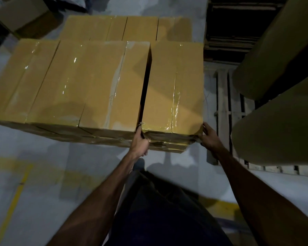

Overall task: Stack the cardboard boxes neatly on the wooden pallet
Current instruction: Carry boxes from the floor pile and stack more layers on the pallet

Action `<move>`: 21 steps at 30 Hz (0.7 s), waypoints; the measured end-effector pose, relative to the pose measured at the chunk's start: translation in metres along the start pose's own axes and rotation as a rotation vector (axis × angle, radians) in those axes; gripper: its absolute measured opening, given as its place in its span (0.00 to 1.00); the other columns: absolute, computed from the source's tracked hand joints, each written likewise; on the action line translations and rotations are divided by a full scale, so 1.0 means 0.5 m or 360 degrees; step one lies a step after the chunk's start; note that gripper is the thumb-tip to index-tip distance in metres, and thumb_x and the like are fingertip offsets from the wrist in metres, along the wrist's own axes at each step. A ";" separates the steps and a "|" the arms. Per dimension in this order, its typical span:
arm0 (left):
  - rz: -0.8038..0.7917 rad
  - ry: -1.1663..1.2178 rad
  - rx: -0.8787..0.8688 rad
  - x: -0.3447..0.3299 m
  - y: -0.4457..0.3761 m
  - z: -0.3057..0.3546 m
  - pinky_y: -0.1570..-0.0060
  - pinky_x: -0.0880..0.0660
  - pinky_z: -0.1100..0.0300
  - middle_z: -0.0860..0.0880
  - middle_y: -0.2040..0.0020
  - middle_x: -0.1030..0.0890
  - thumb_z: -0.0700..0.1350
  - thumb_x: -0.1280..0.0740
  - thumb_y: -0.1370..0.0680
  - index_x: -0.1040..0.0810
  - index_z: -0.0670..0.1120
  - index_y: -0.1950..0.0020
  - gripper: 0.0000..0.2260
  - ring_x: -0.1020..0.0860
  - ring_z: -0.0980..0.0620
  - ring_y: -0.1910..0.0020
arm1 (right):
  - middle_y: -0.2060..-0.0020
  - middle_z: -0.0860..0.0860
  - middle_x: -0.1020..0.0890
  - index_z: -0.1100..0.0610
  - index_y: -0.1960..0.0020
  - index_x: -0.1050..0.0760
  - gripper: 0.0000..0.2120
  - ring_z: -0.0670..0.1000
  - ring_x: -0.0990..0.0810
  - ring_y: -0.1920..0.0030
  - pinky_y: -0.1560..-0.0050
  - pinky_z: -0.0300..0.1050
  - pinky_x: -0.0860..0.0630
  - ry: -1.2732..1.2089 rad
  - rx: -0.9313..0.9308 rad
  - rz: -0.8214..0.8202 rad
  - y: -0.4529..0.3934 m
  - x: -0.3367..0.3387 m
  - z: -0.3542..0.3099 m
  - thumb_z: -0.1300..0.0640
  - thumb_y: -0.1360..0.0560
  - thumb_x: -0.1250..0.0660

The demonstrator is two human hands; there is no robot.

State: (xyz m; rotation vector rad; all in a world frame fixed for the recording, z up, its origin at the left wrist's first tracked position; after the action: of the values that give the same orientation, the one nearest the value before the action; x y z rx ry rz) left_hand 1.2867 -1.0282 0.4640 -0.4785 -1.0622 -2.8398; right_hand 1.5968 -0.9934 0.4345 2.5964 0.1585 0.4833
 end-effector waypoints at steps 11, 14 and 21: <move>0.0017 -0.0004 -0.0006 0.011 0.005 -0.037 0.76 0.28 0.60 0.30 0.30 0.26 0.25 0.41 0.25 0.53 0.61 0.14 0.48 0.27 0.55 0.74 | 0.38 0.41 0.24 0.50 0.20 0.35 0.27 0.51 0.24 0.37 0.60 0.31 0.23 -0.0120 0.0033 0.0068 0.012 -0.036 -0.010 0.58 0.16 0.32; 0.0016 -0.0008 -0.0016 0.005 0.003 -0.042 0.75 0.27 0.61 0.27 0.28 0.28 0.25 0.41 0.23 0.55 0.61 0.14 0.47 0.27 0.57 0.74 | 0.38 0.41 0.23 0.49 0.20 0.34 0.26 0.53 0.24 0.35 0.52 0.41 0.21 -0.0117 0.0014 0.0066 0.010 -0.038 -0.005 0.55 0.17 0.32; 0.0058 0.0062 0.0011 -0.001 0.012 -0.054 0.77 0.31 0.61 0.25 0.34 0.25 0.26 0.41 0.23 0.54 0.62 0.14 0.47 0.29 0.57 0.76 | 0.27 0.48 0.24 0.41 0.22 0.32 0.28 0.56 0.25 0.29 0.36 0.64 0.22 -0.0132 -0.0030 0.0103 0.009 -0.035 0.005 0.45 0.20 0.28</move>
State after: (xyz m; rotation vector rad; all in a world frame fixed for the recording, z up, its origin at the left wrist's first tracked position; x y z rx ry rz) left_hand 1.2810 -1.0502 0.4482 -0.4352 -1.0458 -2.8009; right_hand 1.5814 -1.0016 0.4292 2.6044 0.0422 0.3973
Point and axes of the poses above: each hand's wrist, its own y-axis away from the middle knuckle, its own x-axis out of the back of the hand, z = x × y, the point moved 1 cm from there along -y, towards the middle knuckle
